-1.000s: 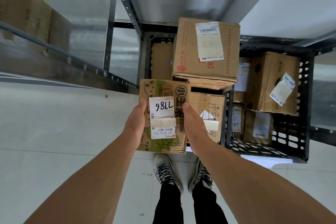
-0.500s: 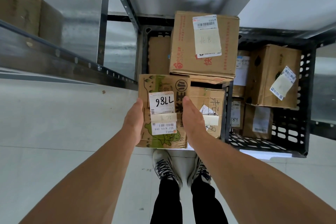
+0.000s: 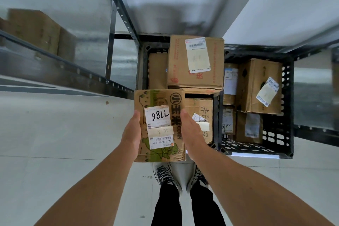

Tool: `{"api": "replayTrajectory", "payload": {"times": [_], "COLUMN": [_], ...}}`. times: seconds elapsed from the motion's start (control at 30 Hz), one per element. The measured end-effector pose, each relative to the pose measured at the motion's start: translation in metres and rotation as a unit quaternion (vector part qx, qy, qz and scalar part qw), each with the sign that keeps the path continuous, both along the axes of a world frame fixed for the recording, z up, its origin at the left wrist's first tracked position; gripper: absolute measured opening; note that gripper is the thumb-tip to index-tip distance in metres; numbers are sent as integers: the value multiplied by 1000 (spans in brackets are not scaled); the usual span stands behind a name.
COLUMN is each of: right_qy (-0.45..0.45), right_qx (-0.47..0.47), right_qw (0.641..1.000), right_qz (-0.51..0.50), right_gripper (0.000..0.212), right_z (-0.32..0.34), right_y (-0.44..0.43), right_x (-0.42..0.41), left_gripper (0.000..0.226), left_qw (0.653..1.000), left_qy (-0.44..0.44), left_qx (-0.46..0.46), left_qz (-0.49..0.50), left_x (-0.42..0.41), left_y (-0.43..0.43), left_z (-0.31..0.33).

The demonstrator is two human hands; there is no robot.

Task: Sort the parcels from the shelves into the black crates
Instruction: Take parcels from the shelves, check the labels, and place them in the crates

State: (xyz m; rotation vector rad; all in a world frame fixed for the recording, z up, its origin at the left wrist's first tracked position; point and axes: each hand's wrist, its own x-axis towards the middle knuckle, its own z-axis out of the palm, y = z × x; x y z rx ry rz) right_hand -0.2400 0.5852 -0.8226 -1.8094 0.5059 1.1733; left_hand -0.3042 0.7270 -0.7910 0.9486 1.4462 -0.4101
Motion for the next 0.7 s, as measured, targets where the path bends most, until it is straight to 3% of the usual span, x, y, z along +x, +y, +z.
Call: {"api": "replayTrajectory", "payload": {"times": [0.33,0.5,0.6,0.7], "right_qy": [8,26,12,-4], "right_qx": [-38,-49,-59,-47], "right_qw": [996,994,994,996], "right_qz": [-78,-99,-93,-75], "right_gripper": [92,101,106,98], "right_z": [12,-12,-26,-28], "right_y": [-76,-104,-114,-117], "right_x": [38,54,63,64], "left_gripper": [63,76,103,107], "left_qw": [997,995,992,991], "left_qy": [-38,-55,-76,-76], "left_qx": [-37,-57,-69,-69], "left_qz": [-56,-62,-72,-86], "left_x": [44,60,60,56], "left_y": [-63,-91,-105,-111], "left_z": [12,-17,-43,-60]}}
